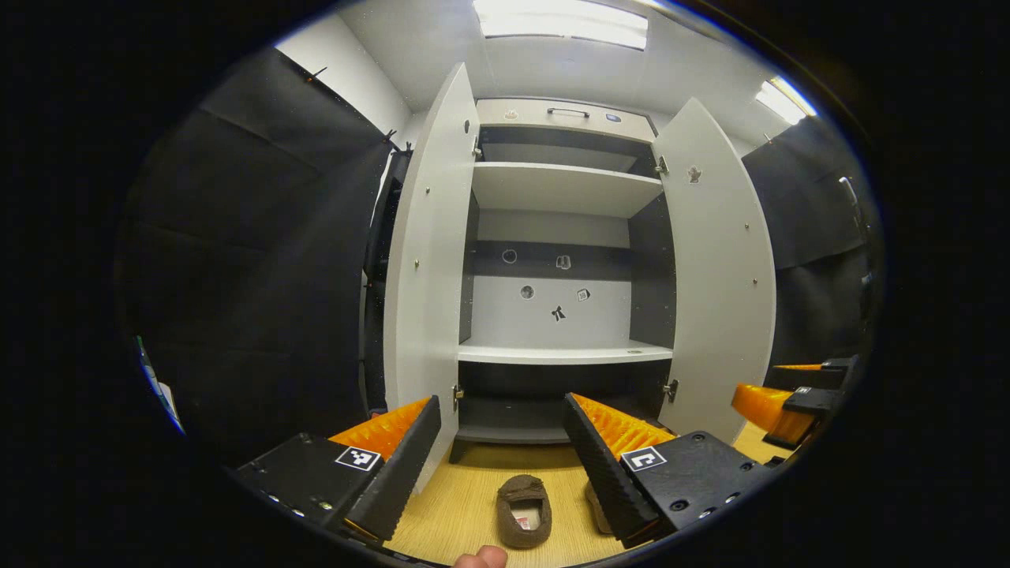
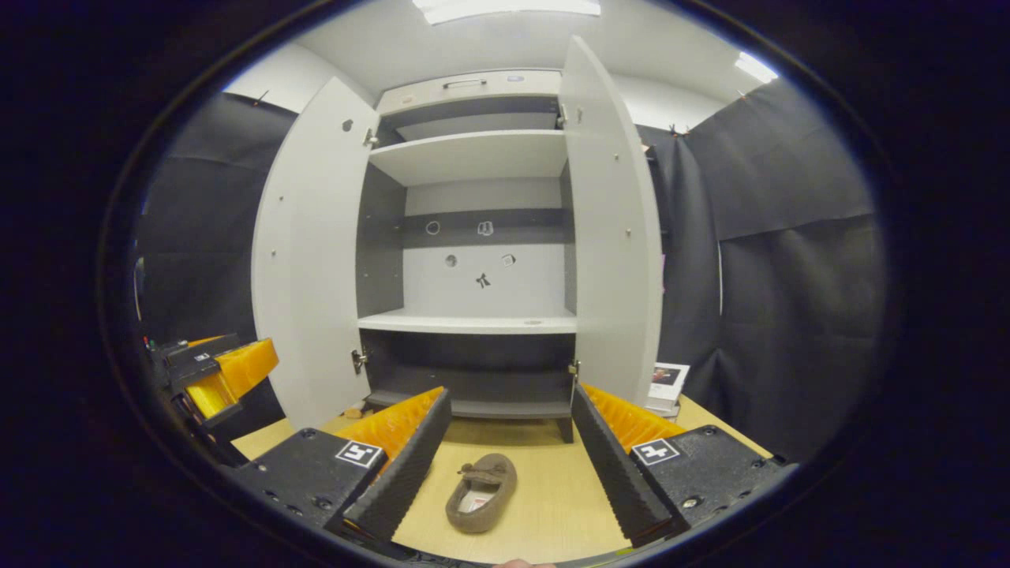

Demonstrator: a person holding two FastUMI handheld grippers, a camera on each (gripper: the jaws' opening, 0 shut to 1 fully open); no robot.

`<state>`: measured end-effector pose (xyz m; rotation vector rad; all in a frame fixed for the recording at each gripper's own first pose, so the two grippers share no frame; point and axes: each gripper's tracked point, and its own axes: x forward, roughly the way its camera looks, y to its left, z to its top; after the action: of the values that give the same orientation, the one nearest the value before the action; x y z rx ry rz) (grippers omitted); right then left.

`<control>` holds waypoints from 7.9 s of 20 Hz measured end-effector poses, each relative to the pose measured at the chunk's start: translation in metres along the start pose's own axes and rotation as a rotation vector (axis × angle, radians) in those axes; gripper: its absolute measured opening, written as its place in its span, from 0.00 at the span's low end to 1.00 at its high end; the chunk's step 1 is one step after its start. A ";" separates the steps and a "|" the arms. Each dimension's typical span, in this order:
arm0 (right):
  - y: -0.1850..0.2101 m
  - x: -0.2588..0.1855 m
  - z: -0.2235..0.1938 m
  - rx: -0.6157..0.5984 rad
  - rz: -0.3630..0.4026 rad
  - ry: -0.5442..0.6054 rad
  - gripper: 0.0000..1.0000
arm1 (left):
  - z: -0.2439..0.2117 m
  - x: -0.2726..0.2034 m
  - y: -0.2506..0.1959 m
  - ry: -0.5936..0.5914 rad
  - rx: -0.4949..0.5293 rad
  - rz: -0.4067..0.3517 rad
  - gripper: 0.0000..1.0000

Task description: Grab one shoe with the right hand and put it into the shoe cabinet, grab the other shoe with the left hand and put it into the shoe cabinet; then close the right door with the right hand and the left door with the left hand.

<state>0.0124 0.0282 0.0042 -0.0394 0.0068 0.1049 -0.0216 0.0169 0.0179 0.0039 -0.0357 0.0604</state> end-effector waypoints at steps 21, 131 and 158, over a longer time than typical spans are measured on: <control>0.066 0.123 -0.276 -0.018 0.143 0.772 0.60 | 0.004 -0.017 0.023 0.003 0.008 0.057 0.95; -0.048 -0.040 -0.026 -0.052 -0.193 -0.007 0.95 | -0.327 0.066 -0.006 0.820 -0.117 -0.148 0.92; -0.025 -0.013 -0.028 -0.085 -0.117 -0.018 0.95 | 0.046 0.206 -0.056 0.164 -0.153 -0.091 0.00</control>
<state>0.0021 0.0008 -0.0231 -0.1239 -0.0184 -0.0111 0.1856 -0.0266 0.0714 -0.1520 0.1235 -0.0330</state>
